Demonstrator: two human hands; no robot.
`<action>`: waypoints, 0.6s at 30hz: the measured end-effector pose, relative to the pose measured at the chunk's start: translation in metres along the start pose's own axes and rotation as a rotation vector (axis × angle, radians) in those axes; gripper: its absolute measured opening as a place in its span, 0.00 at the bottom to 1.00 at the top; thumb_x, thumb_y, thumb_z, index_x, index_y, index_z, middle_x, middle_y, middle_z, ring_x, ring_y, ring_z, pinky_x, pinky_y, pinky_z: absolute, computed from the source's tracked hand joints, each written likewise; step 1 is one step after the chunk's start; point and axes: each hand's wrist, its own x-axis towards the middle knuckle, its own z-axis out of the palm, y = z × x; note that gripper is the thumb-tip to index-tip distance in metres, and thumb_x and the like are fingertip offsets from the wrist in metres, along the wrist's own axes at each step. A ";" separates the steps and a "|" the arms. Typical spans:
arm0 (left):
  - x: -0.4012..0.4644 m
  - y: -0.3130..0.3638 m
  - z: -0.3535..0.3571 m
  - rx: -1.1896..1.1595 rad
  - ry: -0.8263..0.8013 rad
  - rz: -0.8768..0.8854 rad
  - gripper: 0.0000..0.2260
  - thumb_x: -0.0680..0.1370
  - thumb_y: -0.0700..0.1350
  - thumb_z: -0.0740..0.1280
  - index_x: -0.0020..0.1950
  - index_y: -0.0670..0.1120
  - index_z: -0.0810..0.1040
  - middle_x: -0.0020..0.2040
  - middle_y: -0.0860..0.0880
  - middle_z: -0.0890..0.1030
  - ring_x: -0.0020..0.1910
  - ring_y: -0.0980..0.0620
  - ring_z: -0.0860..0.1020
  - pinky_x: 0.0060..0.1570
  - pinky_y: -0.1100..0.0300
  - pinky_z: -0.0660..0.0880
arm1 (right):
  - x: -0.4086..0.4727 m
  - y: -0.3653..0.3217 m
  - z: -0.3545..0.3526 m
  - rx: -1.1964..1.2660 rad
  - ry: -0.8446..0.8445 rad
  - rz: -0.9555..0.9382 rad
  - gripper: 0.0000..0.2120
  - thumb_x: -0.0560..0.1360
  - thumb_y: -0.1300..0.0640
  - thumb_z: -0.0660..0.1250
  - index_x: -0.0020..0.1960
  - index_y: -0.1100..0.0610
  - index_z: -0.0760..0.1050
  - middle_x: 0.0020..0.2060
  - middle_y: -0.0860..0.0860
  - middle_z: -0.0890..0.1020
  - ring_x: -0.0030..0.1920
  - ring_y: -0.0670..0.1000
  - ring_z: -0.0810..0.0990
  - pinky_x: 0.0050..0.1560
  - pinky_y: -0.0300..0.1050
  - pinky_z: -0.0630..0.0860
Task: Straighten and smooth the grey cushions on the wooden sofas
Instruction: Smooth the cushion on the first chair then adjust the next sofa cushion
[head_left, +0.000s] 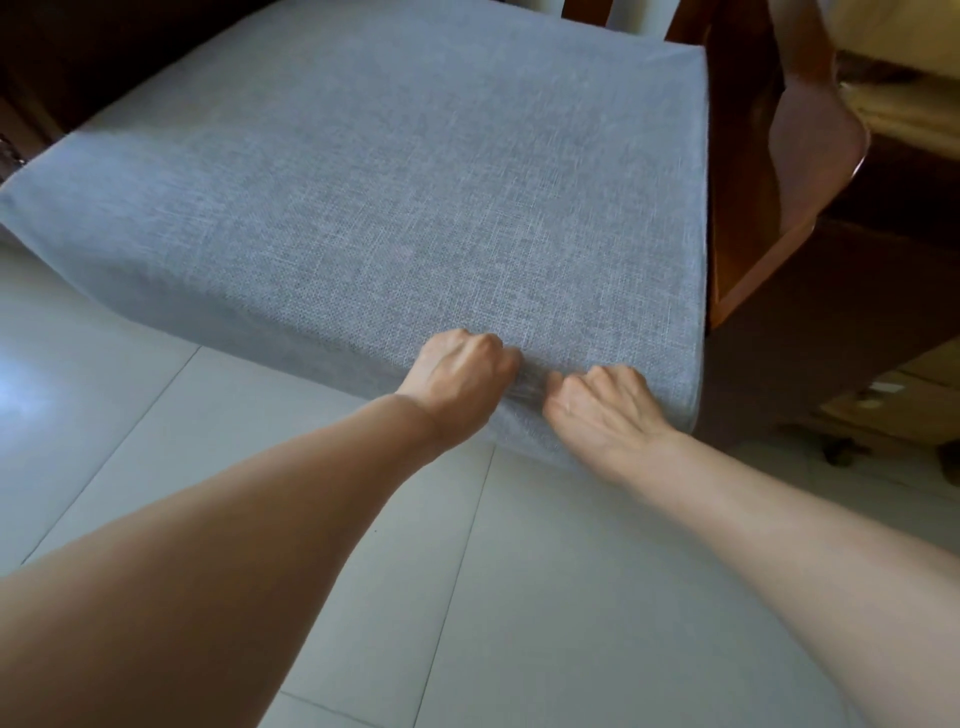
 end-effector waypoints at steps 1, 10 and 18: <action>-0.001 0.001 -0.004 0.025 -0.013 0.010 0.14 0.74 0.34 0.59 0.56 0.44 0.75 0.52 0.46 0.79 0.51 0.41 0.77 0.40 0.56 0.64 | -0.002 -0.002 -0.001 0.009 0.010 0.003 0.15 0.81 0.65 0.50 0.57 0.61 0.74 0.52 0.55 0.78 0.53 0.59 0.77 0.41 0.47 0.66; -0.016 0.003 -0.012 0.069 -0.041 0.090 0.13 0.74 0.33 0.60 0.55 0.45 0.75 0.51 0.47 0.80 0.51 0.44 0.78 0.39 0.58 0.65 | -0.012 -0.011 -0.008 0.015 -0.002 0.017 0.15 0.79 0.64 0.50 0.55 0.61 0.75 0.49 0.56 0.80 0.50 0.59 0.79 0.31 0.44 0.59; -0.066 0.015 -0.022 0.053 -0.153 0.128 0.13 0.74 0.33 0.60 0.56 0.44 0.75 0.53 0.46 0.79 0.53 0.42 0.78 0.40 0.56 0.66 | -0.049 -0.044 -0.022 -0.035 -0.089 -0.113 0.15 0.79 0.65 0.50 0.57 0.60 0.75 0.52 0.56 0.79 0.53 0.59 0.79 0.26 0.43 0.53</action>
